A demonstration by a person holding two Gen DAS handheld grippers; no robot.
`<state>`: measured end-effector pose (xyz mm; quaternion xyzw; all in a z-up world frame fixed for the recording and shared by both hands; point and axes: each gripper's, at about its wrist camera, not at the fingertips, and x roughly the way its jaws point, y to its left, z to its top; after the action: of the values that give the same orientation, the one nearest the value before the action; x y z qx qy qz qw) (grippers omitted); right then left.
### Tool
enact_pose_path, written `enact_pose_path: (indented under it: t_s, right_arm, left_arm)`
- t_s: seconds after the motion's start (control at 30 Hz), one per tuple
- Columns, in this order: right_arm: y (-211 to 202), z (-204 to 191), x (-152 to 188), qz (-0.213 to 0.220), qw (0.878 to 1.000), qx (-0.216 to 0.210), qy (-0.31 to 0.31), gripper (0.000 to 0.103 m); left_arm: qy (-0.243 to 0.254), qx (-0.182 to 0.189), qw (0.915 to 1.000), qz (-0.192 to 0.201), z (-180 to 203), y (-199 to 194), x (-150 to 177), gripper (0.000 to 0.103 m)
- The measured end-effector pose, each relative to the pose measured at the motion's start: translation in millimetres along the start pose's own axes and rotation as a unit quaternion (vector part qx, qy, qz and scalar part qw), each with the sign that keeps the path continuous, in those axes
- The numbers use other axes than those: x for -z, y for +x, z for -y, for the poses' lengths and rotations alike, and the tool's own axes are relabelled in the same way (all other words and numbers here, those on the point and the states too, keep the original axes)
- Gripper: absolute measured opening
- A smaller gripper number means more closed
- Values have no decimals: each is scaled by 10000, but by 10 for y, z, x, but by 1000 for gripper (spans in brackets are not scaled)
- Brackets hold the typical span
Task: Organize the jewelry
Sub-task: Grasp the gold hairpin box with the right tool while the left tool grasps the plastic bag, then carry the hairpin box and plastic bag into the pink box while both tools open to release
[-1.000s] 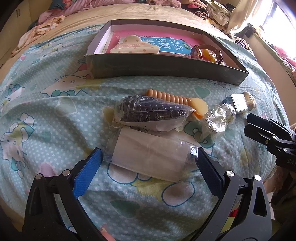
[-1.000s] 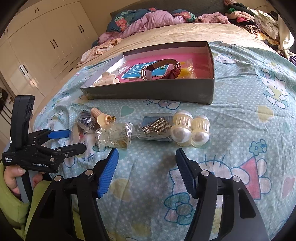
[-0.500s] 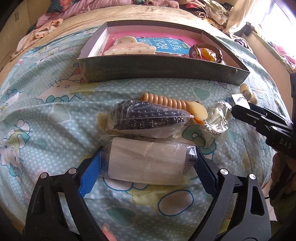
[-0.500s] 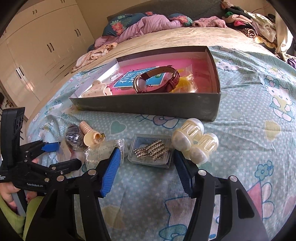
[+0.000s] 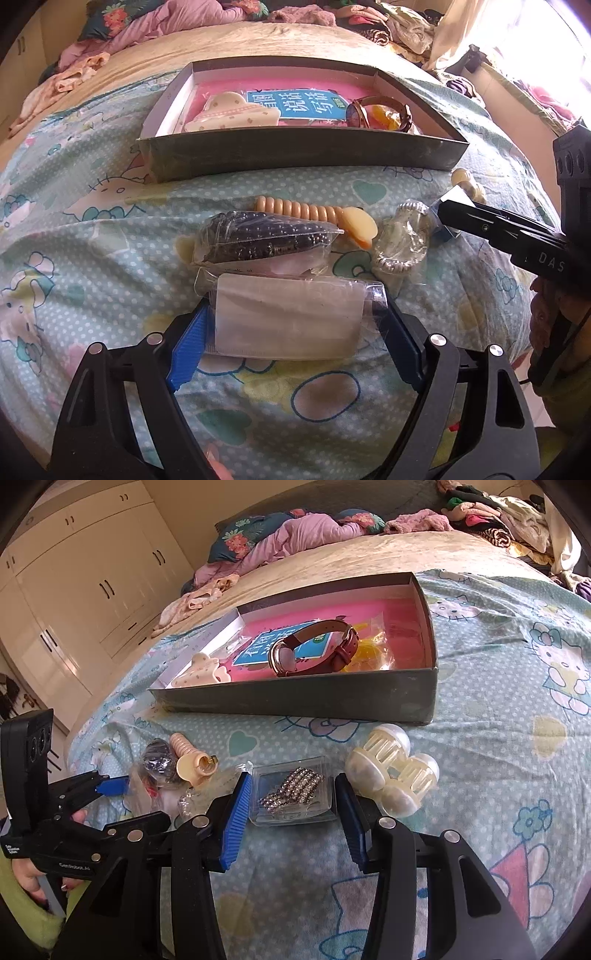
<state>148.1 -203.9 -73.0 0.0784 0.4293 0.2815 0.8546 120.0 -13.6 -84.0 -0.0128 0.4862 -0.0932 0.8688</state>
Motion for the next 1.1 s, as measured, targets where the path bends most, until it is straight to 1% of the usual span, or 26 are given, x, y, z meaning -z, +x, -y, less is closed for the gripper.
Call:
enact_pose_path:
  t_s: [0.13,0.33,0.67,0.83,1.1]
  right_arm:
    - [-164,-10,10,97,9999,-22,-24,44]
    - [-330,-97,-25,223,9995,-23,-219,44]
    - [-450,-178,-205,459,9979,-36,-455,44]
    - [-445,-152,-333,545,9973,-4,-495,44]
    - [-450,-104,-546,726,9959,22,-547,44]
  left_arm:
    - [19,-45,9999,158,19,-110,-5,76]
    - [30,-190,9991,384,-19,-279,-35,76]
    - [-269,-358,9960,778,-236,-507,-182,76]
    - [-438,-406,9942,893,-349,-549,-325,76]
    - [-469,-419,9906,1216,-389,-638,-713,76]
